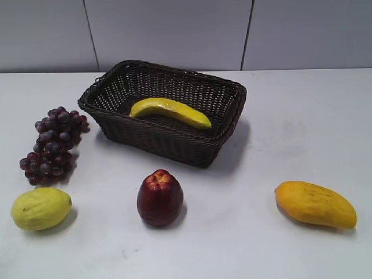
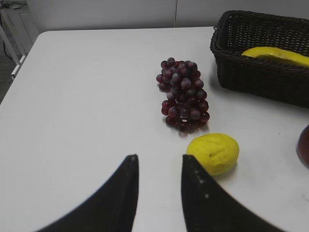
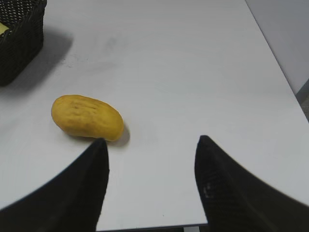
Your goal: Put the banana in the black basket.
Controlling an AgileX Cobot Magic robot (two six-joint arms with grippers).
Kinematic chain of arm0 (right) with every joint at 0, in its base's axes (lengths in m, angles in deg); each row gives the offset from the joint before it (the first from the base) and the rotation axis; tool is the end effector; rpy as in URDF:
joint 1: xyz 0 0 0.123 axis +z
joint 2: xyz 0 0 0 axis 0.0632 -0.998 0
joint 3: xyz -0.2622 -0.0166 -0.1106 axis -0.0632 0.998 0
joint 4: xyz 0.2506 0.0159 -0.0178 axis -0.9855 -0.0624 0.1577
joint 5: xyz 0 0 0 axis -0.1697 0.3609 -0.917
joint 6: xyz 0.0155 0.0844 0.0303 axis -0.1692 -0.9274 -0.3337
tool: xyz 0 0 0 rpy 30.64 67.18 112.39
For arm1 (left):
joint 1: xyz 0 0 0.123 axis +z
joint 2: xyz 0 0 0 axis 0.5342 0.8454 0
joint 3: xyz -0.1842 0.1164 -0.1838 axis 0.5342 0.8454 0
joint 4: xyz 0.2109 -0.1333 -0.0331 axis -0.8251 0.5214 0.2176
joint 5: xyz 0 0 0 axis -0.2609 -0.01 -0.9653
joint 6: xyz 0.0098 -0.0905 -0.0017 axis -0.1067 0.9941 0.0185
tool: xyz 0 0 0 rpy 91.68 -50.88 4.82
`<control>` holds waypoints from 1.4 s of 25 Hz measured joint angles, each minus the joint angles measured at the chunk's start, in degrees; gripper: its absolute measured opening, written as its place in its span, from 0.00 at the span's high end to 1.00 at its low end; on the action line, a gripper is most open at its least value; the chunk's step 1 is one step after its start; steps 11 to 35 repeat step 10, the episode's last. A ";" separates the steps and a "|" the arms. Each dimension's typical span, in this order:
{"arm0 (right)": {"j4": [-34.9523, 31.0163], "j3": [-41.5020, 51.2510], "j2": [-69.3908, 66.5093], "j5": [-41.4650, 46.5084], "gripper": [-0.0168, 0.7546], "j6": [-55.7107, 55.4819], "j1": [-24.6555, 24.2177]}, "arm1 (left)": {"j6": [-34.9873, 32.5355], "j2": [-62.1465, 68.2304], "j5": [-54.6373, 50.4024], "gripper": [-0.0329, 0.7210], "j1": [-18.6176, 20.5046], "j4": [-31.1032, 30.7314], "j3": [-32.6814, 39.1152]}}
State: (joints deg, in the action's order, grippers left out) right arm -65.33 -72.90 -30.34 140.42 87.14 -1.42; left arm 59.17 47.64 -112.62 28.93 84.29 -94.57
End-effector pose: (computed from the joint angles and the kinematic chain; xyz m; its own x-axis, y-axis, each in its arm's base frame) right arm -0.0044 -0.0041 0.2759 -0.4506 -0.0152 -0.8926 0.0017 0.9998 -0.0178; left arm -0.0065 -0.0035 0.2801 -0.4241 0.1197 -0.8977 0.1372 0.9883 0.0669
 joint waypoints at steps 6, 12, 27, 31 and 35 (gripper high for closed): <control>0.00 0.00 0.00 0.00 0.37 0.06 0.00 | 0.00 0.00 0.00 0.66 0.00 0.00 0.00; 0.00 0.00 0.00 0.00 0.37 0.06 0.00 | 0.00 0.00 0.00 0.66 0.00 0.00 0.00; 0.00 0.00 0.00 0.00 0.37 0.06 0.00 | 0.00 0.00 0.00 0.66 0.00 0.00 0.00; 0.00 0.00 0.00 0.00 0.37 0.06 0.00 | 0.00 0.00 0.00 0.66 0.00 0.00 0.00; 0.00 0.00 0.00 0.00 0.37 0.06 0.00 | 0.00 0.00 0.00 0.66 0.00 0.00 0.00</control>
